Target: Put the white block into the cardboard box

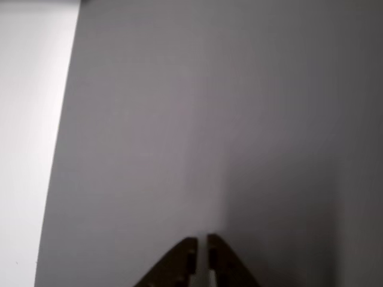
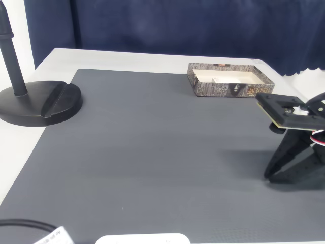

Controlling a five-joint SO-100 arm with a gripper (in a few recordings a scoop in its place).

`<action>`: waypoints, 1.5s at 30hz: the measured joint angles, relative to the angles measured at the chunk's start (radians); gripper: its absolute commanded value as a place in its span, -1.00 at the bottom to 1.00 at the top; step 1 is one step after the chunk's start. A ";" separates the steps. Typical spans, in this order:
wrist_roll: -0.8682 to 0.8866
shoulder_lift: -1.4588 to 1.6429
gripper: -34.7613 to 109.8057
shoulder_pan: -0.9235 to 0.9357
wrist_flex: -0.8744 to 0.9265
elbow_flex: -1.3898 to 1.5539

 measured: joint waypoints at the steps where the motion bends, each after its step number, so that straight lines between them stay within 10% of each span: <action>1: 0.000 0.000 -0.54 0.000 0.000 0.000; 45: -0.041 0.000 -0.53 0.000 0.000 0.000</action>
